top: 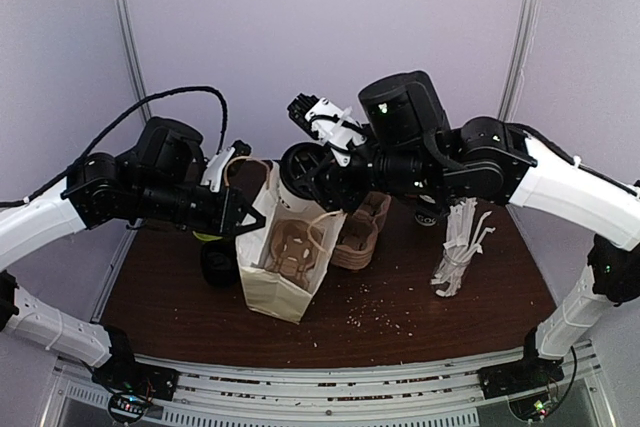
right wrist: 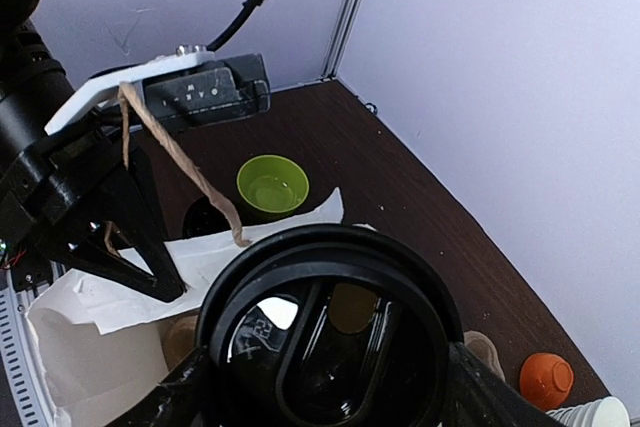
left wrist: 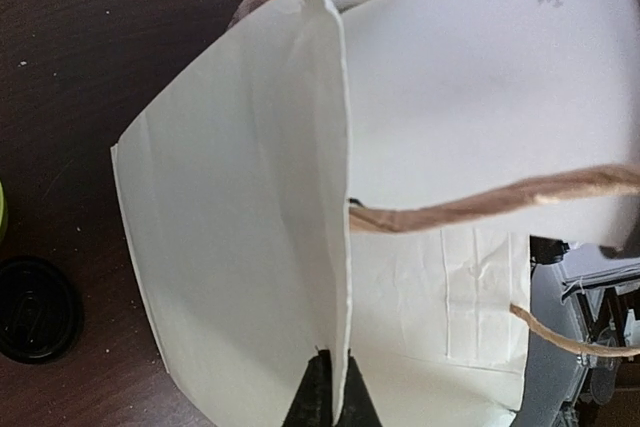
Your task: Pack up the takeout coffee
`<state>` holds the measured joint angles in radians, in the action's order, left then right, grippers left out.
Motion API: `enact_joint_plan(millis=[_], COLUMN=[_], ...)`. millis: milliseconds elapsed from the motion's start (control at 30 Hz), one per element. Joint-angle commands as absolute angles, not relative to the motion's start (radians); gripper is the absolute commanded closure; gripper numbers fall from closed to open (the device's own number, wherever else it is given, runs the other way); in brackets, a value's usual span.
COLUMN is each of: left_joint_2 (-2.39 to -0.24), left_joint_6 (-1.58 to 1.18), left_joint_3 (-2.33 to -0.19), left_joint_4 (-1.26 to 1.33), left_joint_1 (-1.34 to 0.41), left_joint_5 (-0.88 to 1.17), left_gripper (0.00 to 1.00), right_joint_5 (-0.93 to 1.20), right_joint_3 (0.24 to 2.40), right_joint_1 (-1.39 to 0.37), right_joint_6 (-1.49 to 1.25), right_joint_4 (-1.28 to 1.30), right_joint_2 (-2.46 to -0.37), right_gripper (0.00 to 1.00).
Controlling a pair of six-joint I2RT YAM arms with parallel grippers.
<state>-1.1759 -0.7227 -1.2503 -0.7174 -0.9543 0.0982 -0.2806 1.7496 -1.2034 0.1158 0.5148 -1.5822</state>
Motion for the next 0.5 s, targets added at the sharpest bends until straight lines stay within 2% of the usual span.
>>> enact_joint_plan(millis=[0, 167, 467], left_joint_2=[-1.167, -1.168, -1.173], left_joint_6=[-0.697, -0.704, -0.702], left_joint_3=[-1.232, -1.232, -1.27], left_joint_4=[-0.658, -0.647, -0.699], left_joint_1=[-0.956, -0.956, -0.956], left_joint_5=[0.178, 0.226, 0.237], left_gripper=[1.0, 1.0, 1.0], right_joint_5=[-0.22, -0.184, -0.116], right_joint_3=[1.85, 1.976, 1.956], right_joint_1=[-1.192, -1.183, -1.157], right_joint_6=[0.07, 0.073, 0.08], right_joint_4=[0.565, 0.705, 0.805], right_joint_2=[-1.586, -1.64, -1.598], right_gripper=[0.51, 0.51, 0.51])
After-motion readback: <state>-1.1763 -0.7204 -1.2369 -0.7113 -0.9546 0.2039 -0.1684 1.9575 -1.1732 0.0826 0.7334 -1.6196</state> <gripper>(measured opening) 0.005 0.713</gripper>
